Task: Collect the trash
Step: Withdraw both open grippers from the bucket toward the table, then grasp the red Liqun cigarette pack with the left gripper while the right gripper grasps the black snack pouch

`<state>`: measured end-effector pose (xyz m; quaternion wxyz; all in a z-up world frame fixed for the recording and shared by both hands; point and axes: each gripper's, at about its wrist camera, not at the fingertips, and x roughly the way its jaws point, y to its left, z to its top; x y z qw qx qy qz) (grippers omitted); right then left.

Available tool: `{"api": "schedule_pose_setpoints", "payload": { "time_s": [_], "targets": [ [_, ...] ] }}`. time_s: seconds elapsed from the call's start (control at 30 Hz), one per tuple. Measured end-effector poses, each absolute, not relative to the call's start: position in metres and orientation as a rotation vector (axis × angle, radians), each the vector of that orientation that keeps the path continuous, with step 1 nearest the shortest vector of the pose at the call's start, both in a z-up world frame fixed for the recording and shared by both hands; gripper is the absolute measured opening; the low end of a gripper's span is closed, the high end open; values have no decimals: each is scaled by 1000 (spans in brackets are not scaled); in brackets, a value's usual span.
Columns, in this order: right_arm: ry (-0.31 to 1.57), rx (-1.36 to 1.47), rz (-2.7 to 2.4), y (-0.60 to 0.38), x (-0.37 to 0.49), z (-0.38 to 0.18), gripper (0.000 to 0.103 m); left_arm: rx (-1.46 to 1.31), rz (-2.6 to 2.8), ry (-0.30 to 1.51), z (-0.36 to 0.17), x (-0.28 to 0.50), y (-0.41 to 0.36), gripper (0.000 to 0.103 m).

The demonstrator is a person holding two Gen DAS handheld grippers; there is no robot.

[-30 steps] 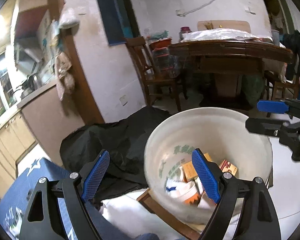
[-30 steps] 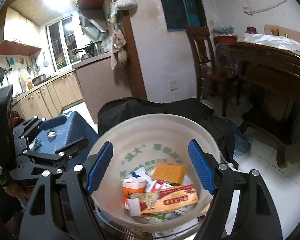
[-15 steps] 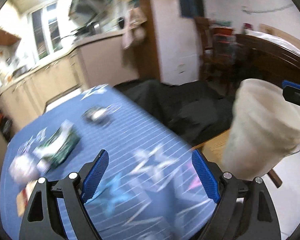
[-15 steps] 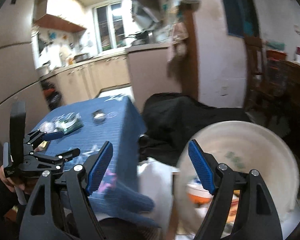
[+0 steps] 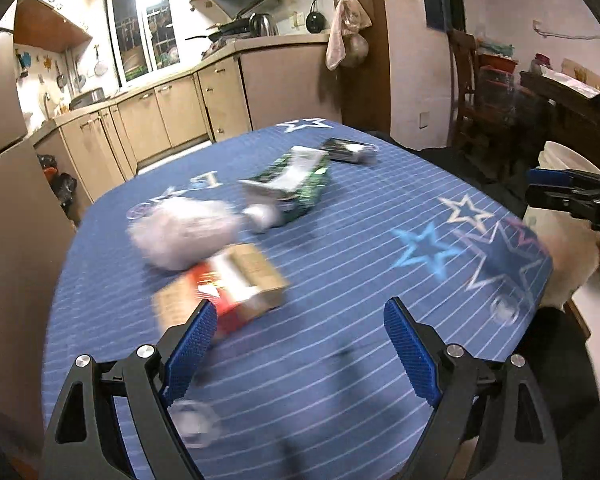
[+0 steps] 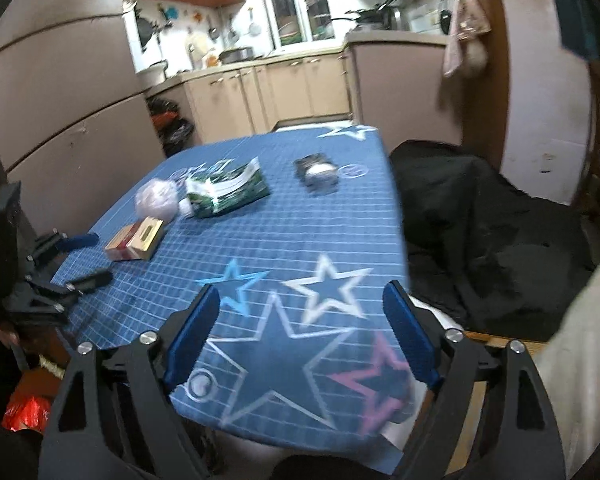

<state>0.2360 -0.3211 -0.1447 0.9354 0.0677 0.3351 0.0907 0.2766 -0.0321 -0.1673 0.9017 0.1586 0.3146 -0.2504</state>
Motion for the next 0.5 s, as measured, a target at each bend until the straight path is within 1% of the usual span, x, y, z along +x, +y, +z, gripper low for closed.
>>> {"api": "schedule_pose_setpoints", "payload": {
  "time_s": [0.07, 0.23, 0.3, 0.5],
  "targets": [
    [696, 134, 199, -313, 243, -147, 86, 360, -529, 617, -164, 284, -6, 89],
    [717, 136, 221, -295, 255, -150, 89, 412, -654, 609, -166, 319, 18, 94],
    [726, 137, 222, -292, 260, -150, 89, 455, -674, 604, -172, 334, 17, 94],
    [760, 116, 207, -286, 273, -153, 90, 516, -830, 672, -197, 374, 9, 94]
  ]
}}
